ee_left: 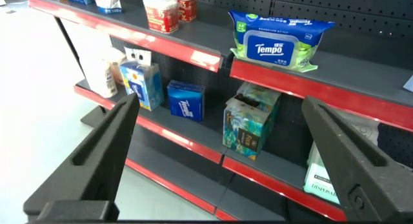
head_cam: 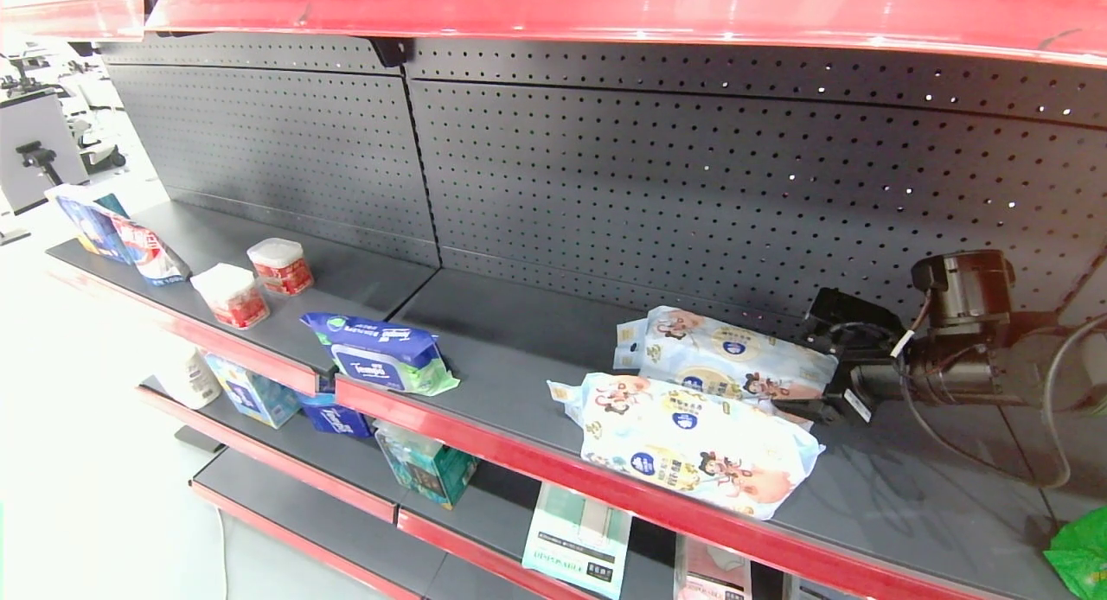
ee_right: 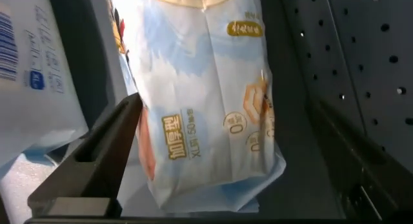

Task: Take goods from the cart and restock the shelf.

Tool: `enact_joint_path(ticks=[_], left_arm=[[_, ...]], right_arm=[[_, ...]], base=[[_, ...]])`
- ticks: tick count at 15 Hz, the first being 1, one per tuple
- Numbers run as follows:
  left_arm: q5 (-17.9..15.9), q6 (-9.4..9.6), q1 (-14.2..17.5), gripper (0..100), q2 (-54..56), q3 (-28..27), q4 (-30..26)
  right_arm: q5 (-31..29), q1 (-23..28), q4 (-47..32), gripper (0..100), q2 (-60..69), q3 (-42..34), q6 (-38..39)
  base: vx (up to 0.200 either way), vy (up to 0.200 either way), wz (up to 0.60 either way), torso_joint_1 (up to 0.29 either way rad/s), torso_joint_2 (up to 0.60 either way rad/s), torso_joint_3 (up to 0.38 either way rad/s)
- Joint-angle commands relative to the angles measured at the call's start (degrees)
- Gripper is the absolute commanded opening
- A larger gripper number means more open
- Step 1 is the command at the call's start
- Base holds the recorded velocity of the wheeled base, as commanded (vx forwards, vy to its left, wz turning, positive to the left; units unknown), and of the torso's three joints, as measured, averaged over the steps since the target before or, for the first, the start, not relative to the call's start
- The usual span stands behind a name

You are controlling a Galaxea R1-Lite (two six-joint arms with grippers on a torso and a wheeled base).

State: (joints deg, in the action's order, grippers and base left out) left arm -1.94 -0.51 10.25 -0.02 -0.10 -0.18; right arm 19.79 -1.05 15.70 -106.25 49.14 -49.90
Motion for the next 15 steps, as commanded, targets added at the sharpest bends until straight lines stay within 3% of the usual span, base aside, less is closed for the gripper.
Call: enact_joint_path(ticks=[1, 9, 15], left_arm=[[0.0, -0.02, 0.03, 100, 0.02, 0.01, 0.01], [0.0, -0.02, 0.03, 100, 0.02, 0.01, 0.01], [0.0, -0.02, 0.03, 100, 0.02, 0.01, 0.01]], right_arm=[[-0.45, -0.18, 0.03, 100, -0.09, 0.08, 0.15], [-2.03, 0.08, -0.06, 100, 0.78, -0.36, 1.38], [-2.12, 2.28, -0.32, 100, 13.26, -7.39, 14.74]], base=[[0.0, 0.0, 0.0, 0.0, 0.0, 0.0], [0.0, 0.0, 0.0, 0.0, 0.0, 0.0], [0.0, 0.0, 0.0, 0.0, 0.0, 0.0]])
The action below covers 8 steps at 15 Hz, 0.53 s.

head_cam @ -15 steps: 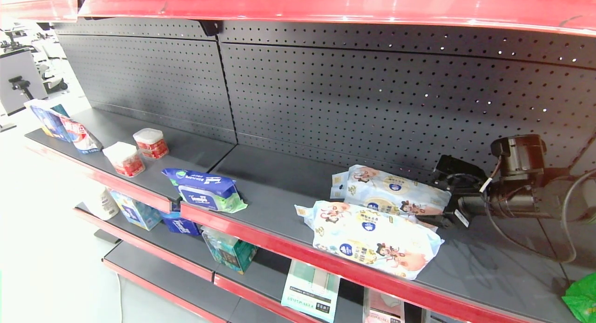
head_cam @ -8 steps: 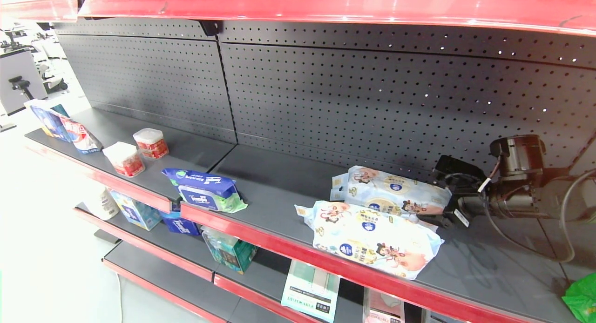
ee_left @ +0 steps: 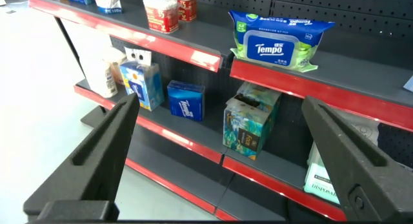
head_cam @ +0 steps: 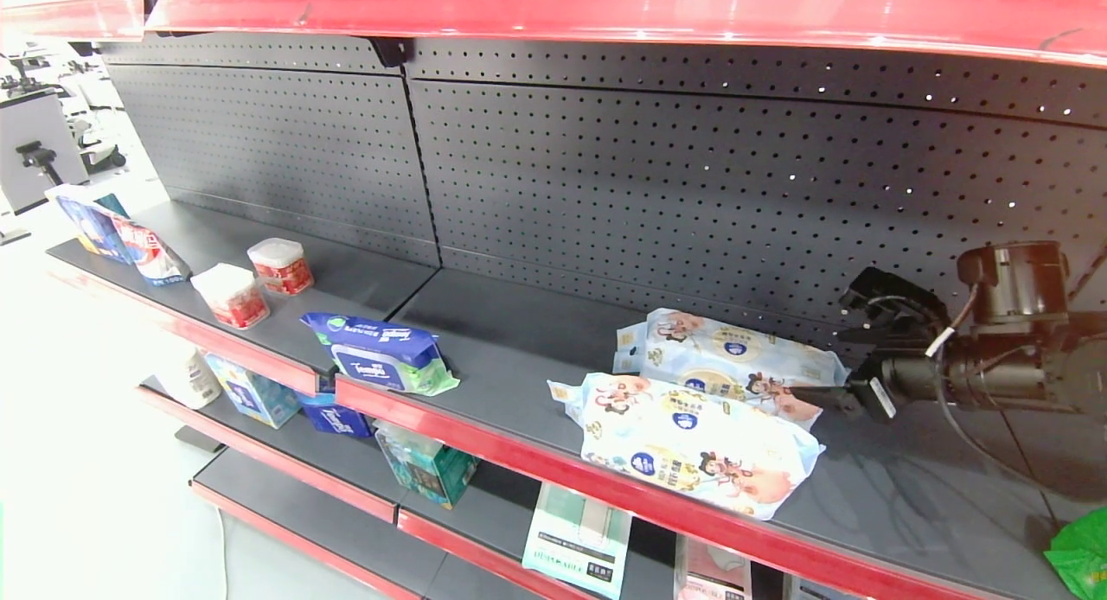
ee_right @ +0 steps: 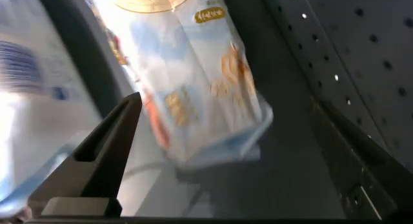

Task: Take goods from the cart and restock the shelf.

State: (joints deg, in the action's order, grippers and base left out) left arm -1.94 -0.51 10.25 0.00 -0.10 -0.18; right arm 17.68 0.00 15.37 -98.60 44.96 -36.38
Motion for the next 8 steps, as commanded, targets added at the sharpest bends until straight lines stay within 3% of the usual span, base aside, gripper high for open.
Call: enact_joint_path(ticks=[1, 3, 5, 6, 8], left_arm=[[0.0, -0.02, 0.03, 100, 0.0, 0.01, 0.01], [0.0, -0.02, 0.03, 100, 0.0, 0.01, 0.01], [0.0, -0.02, 0.03, 100, 0.0, 0.01, 0.01], [0.0, -0.02, 0.03, 100, 0.0, 0.01, 0.01], [0.0, -0.02, 0.03, 100, 0.0, 0.01, 0.01]], right_arm=[[0.08, 2.02, 0.01, 100, 7.37, -4.7, 1.4], [0.08, 4.75, 0.01, 100, 15.01, -9.98, 5.35], [-1.33, 5.1, -0.17, 100, 27.49, -15.25, 18.27], [-6.43, 4.04, -0.34, 100, 37.34, -20.09, 22.93], [-16.36, 1.76, -0.52, 100, 55.97, -30.46, 24.25]], base=[[0.0, 0.0, 0.0, 0.0, 0.0, 0.0], [0.0, 0.0, 0.0, 0.0, 0.0, 0.0], [0.0, 0.0, 0.0, 0.0, 0.0, 0.0], [0.0, 0.0, 0.0, 0.0, 0.0, 0.0], [0.0, 0.0, 0.0, 0.0, 0.0, 0.0]])
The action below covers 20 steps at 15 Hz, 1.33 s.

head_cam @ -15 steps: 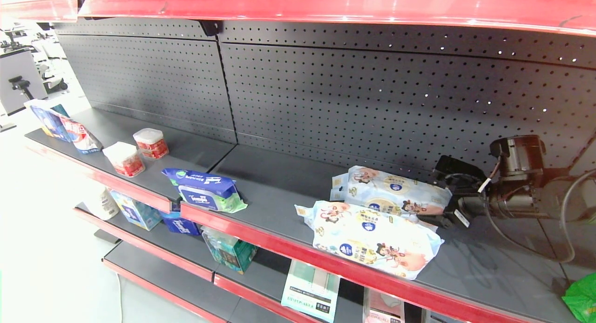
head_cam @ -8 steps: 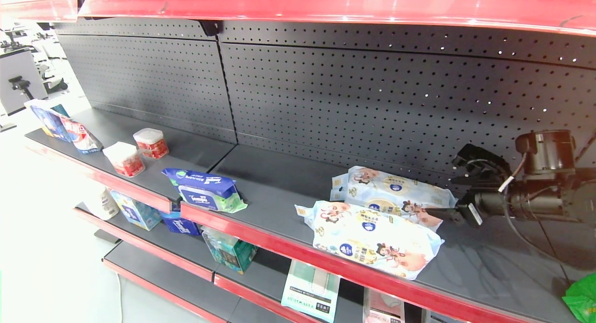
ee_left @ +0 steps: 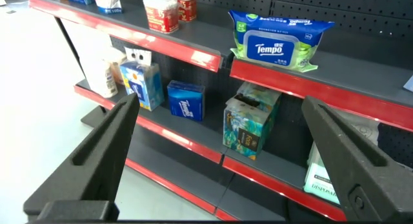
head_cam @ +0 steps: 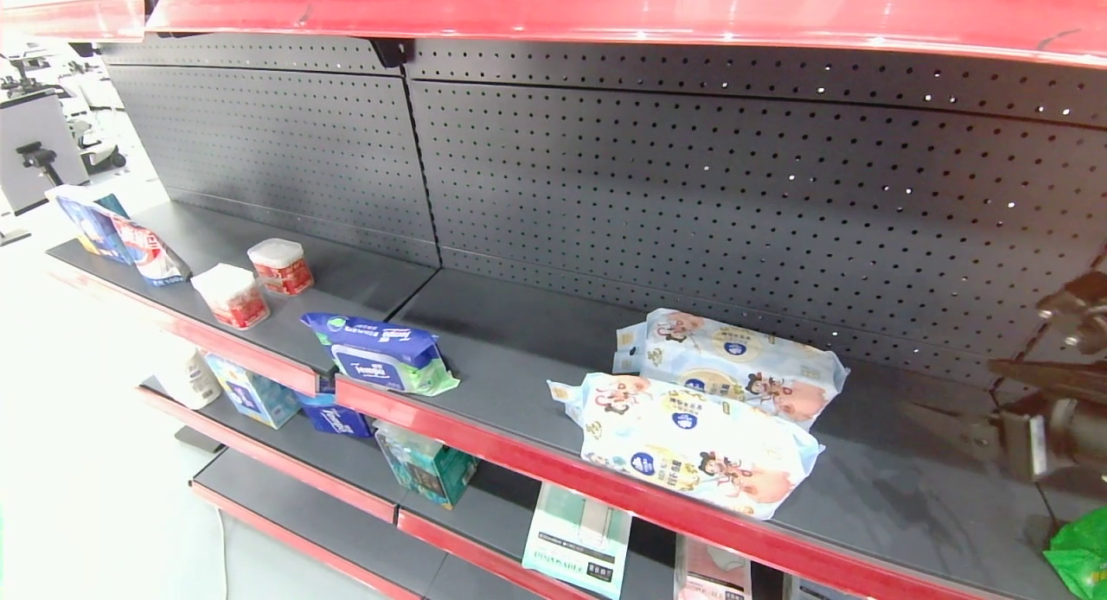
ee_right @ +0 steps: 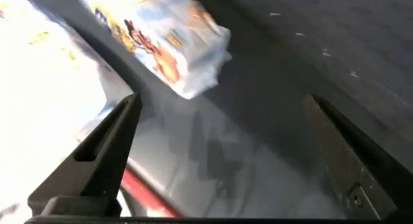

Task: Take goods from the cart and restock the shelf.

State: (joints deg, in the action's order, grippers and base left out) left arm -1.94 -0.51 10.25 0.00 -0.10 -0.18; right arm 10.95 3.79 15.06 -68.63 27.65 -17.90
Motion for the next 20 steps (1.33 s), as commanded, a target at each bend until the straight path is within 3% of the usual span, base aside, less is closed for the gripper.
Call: enact_joint_path(ticks=[1, 3, 5, 9, 11, 13, 16, 18, 20], left_arm=[[0.0, -0.02, 0.03, 100, 0.0, 0.01, 0.01], [0.0, -0.02, 0.03, 100, 0.0, 0.01, 0.01], [0.0, -0.02, 0.03, 100, 0.0, 0.01, 0.01], [0.0, -0.02, 0.03, 100, 0.0, 0.01, 0.01], [0.0, -0.02, 0.03, 100, 0.0, 0.01, 0.01], [0.0, -0.02, 0.03, 100, 0.0, 0.01, 0.01], [-0.35, 0.42, 0.03, 100, 0.0, 0.01, 0.01], [-0.35, 0.42, 0.03, 100, 0.0, 0.01, 0.01], [-0.35, 0.42, 0.03, 100, 0.0, 0.01, 0.01]], right_arm=[[-12.88, -0.45, -0.2, 100, 34.09, -15.96, 5.85], [-13.94, -0.1, -2.05, 100, 44.2, -17.63, 6.47], [-8.66, -3.53, -5.56, 100, 51.32, -20.27, 11.22], [-8.22, -3.97, -14.53, 100, 68.63, -26.51, 11.83], [-7.78, -3.97, -15.32, 100, 68.63, -26.07, 12.97], [-7.96, -3.97, -15.23, 100, 68.63, -26.07, 19.04], [-15.25, -3.79, -14.18, 100, 68.63, -26.51, 19.65], [-14.02, -3.79, -11.72, 100, 68.63, -27.65, 16.4], [-10.33, -3.88, -14.97, 100, 68.63, -27.65, 16.58]], base=[[0.0, 0.0, 0.0, 0.0, 0.0, 0.0], [0.0, 0.0, 0.0, 0.0, 0.0, 0.0], [0.0, 0.0, 0.0, 0.0, 0.0, 0.0], [0.0, 0.0, 0.0, 0.0, 0.0, 0.0], [0.0, 0.0, 0.0, 0.0, 0.0, 0.0], [0.0, 0.0, 0.0, 0.0, 0.0, 0.0], [0.0, 0.0, 0.0, 0.0, 0.0, 0.0], [0.0, 0.0, 0.0, 0.0, 0.0, 0.0], [0.0, 0.0, 0.0, 0.0, 0.0, 0.0]])
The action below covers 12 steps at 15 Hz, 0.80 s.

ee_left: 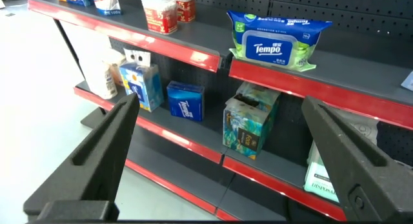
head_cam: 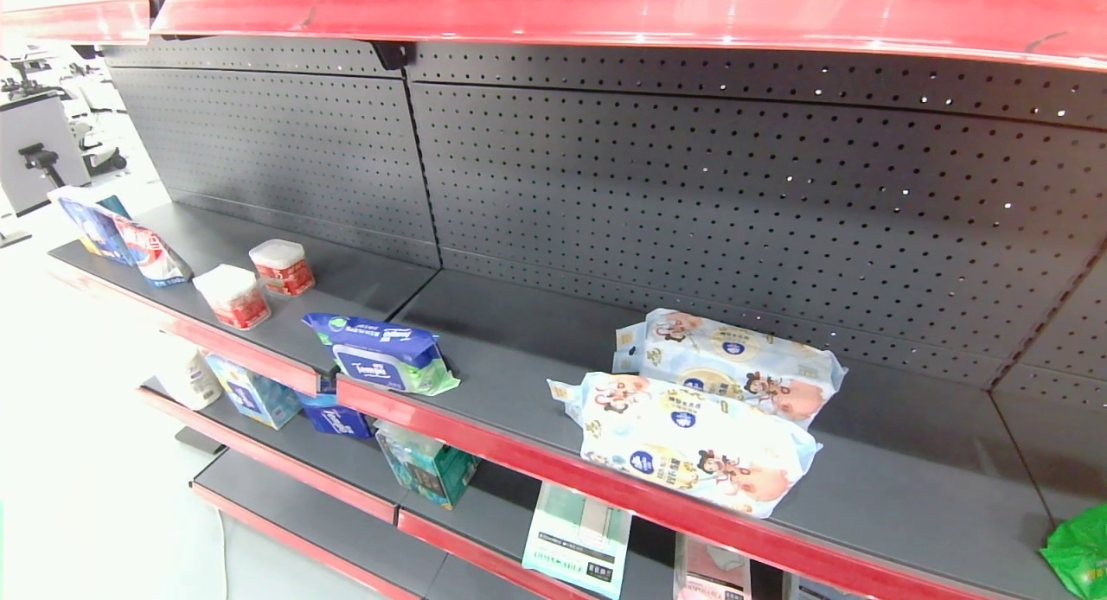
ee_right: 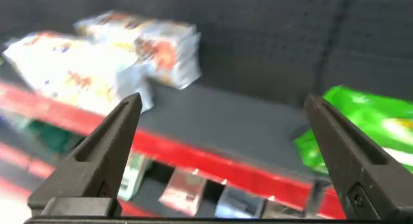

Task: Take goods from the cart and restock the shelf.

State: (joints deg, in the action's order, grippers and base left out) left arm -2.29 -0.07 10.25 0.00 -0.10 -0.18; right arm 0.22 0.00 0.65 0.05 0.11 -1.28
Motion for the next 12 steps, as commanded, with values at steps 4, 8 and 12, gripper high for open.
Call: enact_joint_path(ticks=[4, 8, 12], left_arm=[[0.09, -0.28, 0.03, 100, 0.0, 0.01, 0.01], [0.01, -0.28, 0.03, 100, 0.0, 0.01, 0.01], [0.09, -0.19, 0.03, 100, 0.0, 0.01, 0.01]], right_arm=[[0.57, -0.09, -0.73, 100, -0.05, -0.11, 1.02], [-0.83, -0.09, -0.65, 100, -0.05, -0.11, 2.86], [-0.75, -0.09, -0.65, 100, -0.05, -0.11, 3.13]], base=[[0.0, 0.0, 0.0, 0.0, 0.0, 0.0], [0.0, 0.0, 0.0, 0.0, 0.0, 0.0], [0.0, 0.0, 0.0, 0.0, 0.0, 0.0]])
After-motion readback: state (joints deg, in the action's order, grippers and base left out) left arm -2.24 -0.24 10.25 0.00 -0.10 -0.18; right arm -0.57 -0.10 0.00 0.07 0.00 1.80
